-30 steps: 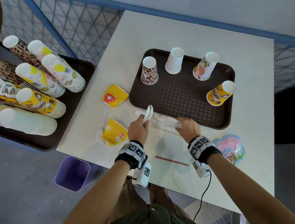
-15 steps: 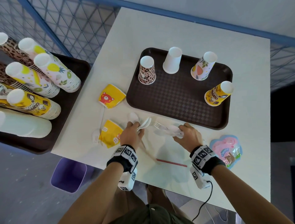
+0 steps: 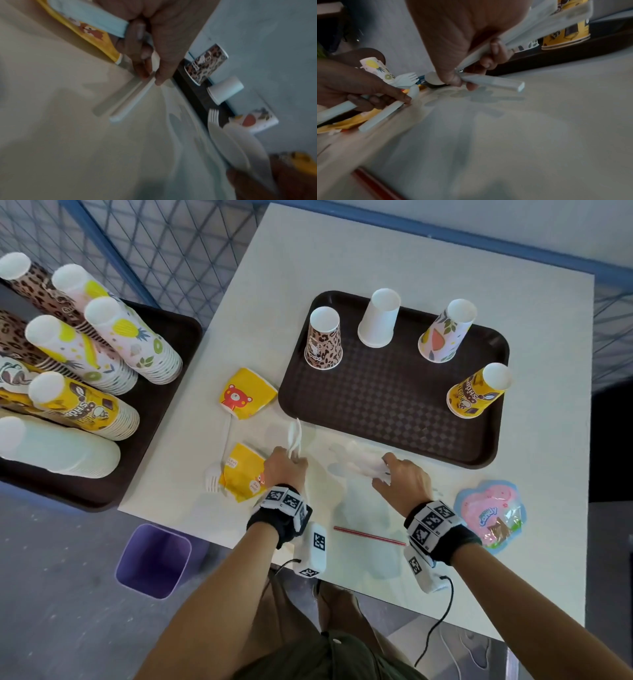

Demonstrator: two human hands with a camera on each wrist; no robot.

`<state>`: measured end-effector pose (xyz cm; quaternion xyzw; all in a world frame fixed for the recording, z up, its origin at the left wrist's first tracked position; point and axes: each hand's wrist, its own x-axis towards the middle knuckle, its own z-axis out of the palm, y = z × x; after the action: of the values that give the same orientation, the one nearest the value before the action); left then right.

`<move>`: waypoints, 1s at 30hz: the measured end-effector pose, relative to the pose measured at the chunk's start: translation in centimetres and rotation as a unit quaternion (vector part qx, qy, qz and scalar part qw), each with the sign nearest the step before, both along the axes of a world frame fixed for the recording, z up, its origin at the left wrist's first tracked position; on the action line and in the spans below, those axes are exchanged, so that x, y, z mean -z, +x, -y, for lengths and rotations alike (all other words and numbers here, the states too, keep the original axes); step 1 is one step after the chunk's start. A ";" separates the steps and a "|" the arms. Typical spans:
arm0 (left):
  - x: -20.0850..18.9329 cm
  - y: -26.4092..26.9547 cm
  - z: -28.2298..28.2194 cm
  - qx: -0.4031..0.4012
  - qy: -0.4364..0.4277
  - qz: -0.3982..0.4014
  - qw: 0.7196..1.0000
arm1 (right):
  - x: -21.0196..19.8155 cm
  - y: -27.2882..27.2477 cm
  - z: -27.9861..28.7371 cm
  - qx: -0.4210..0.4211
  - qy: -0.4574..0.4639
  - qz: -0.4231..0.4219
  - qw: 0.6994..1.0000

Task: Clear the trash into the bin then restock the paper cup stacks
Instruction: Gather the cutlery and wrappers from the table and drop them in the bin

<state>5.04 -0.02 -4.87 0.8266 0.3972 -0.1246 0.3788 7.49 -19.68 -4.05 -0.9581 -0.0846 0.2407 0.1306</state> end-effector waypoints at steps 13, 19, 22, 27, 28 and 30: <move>-5.6 -7.0 -6.9 0.362 0.081 0.072 0.926 | -1.6 -5.5 2.8 -0.077 0.062 -0.010 0.995; -2.7 -10.5 -7.2 0.669 0.188 -0.137 0.706 | 0.0 -7.5 2.3 -0.108 0.061 -0.041 0.991; -2.0 -10.5 -7.4 0.717 0.222 -0.048 0.659 | 1.1 -8.1 2.4 -0.119 0.061 -0.002 0.991; -1.1 -9.6 -7.2 0.749 0.297 -0.032 0.591 | 1.1 -8.1 2.0 -0.128 0.044 0.005 0.991; -0.9 -9.5 -6.9 0.748 0.292 -0.045 0.594 | 1.0 -8.1 1.9 -0.130 0.036 -0.005 0.991; -1.1 -9.4 -5.8 0.736 0.282 -0.020 0.615 | 0.7 -8.0 1.6 -0.136 0.010 -0.018 0.991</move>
<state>-4.31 5.82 -3.73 0.9048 -0.3217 -0.2604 -0.1000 -0.53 -21.26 -4.77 -0.9319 -0.2136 0.2729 0.1074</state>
